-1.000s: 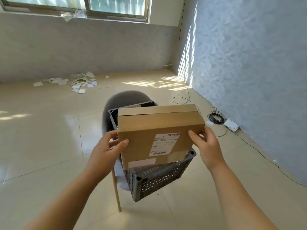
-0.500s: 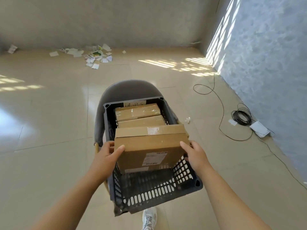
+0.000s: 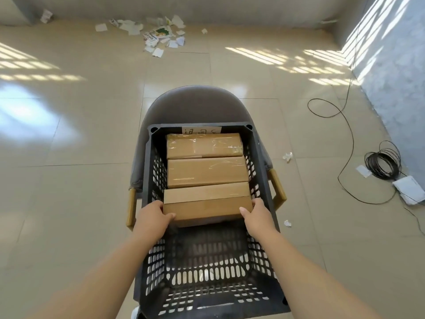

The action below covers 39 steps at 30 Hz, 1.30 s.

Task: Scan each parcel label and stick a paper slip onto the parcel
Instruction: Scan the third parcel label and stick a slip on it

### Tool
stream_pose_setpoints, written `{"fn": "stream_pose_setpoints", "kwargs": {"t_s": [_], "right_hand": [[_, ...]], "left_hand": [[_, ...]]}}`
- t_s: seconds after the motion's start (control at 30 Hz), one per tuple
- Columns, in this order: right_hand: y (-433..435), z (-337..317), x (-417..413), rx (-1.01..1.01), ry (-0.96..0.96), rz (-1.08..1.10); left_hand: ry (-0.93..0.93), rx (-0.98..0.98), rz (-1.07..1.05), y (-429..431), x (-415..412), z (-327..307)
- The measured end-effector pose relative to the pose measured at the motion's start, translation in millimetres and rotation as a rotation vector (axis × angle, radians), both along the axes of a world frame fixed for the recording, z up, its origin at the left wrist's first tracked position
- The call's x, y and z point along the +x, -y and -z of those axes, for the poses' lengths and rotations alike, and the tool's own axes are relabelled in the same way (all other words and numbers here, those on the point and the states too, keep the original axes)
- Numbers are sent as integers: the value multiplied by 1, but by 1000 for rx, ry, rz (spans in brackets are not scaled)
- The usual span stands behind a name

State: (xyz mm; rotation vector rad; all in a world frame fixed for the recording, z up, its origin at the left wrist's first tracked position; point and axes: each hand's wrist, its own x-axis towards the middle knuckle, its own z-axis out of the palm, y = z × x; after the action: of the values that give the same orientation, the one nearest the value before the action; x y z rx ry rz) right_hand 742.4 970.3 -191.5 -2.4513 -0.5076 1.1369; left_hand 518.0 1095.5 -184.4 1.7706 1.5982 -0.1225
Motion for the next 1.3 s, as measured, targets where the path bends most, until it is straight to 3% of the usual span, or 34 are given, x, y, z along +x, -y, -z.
{"fn": "stream_pose_setpoints", "kwargs": {"t_s": [0.37, 0.63, 1.0, 1.3], "right_hand": [[1, 5, 7, -20, 32, -57], [-6, -51, -2, -68, 266, -158], [56, -131, -79, -175, 293, -275], [177, -165, -226, -260, 276, -19]], "left_hand": [[-5, 26, 8, -7, 3, 12], [9, 117, 167, -8, -8, -22], [7, 183, 736, -23, -53, -82], [-38, 160, 1234, 42, -87, -116]]}}
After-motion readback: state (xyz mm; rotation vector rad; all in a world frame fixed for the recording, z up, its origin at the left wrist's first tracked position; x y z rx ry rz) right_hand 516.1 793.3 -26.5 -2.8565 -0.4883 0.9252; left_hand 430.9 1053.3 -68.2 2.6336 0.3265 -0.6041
